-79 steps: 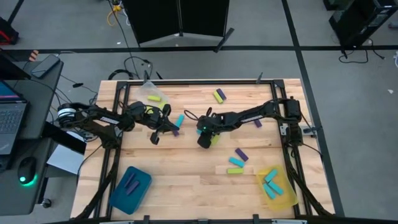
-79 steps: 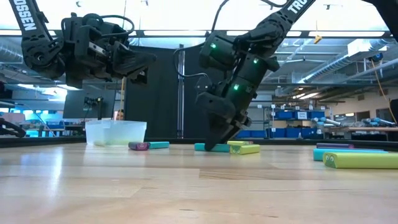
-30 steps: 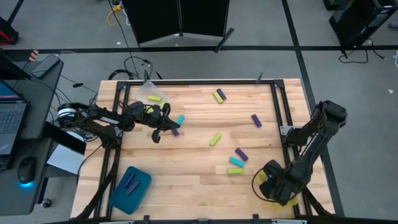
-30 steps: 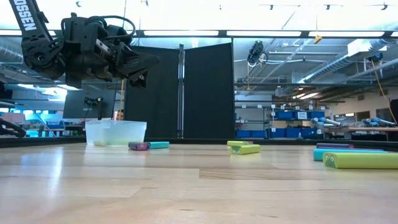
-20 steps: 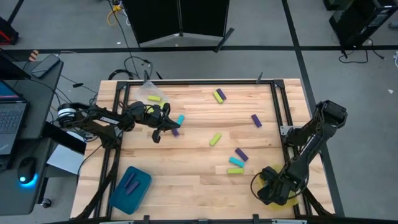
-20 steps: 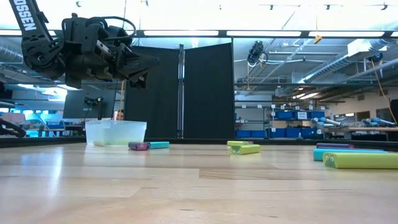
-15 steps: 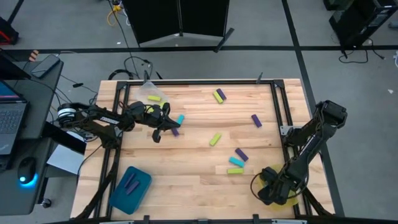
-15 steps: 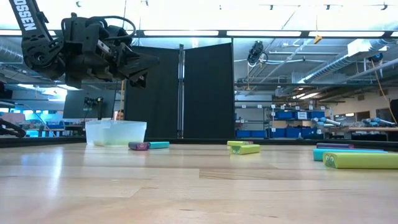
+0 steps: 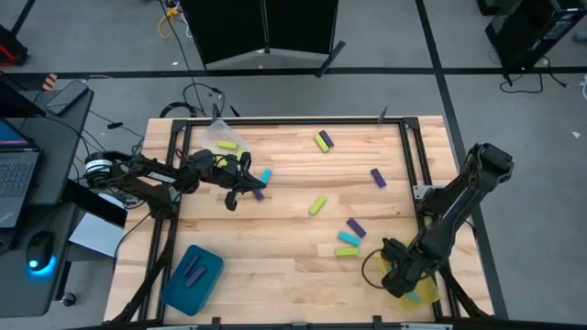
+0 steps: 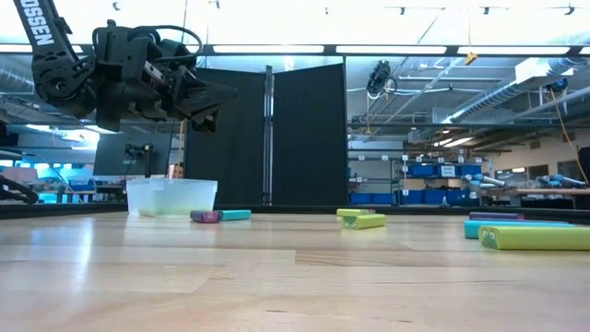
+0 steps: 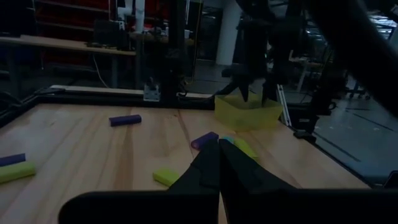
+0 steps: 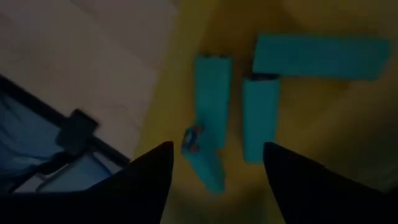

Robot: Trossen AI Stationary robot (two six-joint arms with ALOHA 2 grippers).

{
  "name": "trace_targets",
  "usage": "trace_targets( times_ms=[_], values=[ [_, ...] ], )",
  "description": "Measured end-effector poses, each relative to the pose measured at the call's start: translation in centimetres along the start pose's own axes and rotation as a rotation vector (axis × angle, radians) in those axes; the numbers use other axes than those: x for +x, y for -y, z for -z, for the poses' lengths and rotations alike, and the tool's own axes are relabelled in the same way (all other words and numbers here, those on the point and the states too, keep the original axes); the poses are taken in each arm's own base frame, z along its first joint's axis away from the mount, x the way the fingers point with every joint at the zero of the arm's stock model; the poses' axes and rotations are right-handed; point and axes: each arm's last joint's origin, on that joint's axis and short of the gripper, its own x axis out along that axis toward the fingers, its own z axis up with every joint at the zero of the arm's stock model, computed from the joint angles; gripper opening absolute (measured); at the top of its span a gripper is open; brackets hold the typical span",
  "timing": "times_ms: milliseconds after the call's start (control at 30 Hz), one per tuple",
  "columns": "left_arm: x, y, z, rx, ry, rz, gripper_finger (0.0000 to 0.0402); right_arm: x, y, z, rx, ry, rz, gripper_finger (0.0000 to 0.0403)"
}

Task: Sort blocks
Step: Put the purple block into the blue bin

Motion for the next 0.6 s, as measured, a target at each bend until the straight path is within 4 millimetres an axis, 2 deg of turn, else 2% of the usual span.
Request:
trace_targets(
  times_ms=[167, 300, 400, 467, 600],
  values=[
    [0.0, 0.0, 0.0, -0.001, -0.001, 0.0, 0.0004, -4.9, 0.9, -1.2, -0.012, 0.043, 0.004, 0.0239],
    [0.0, 0.0, 0.0, -0.005, 0.0, -0.001, 0.0004, -8.4, 2.1, -2.9, -0.04, 0.196, -0.013, 0.0226],
    [0.0, 0.0, 0.0, -0.005, 0.001, -0.014, 0.0004, -10.2, 3.5, -5.3, -0.041, 0.363, 0.029, 0.0224],
    [0.0, 0.0, 0.0, -0.005, 0.001, -0.014, 0.0004, -11.0, 4.7, -7.0, -0.028, 0.462, 0.118, 0.0224],
    [0.0, 0.0, 0.0, -0.005, 0.001, -0.014, 0.0009, -12.2, 7.2, -10.6, 0.039, 0.558, 0.295, 0.0226]
  ],
)
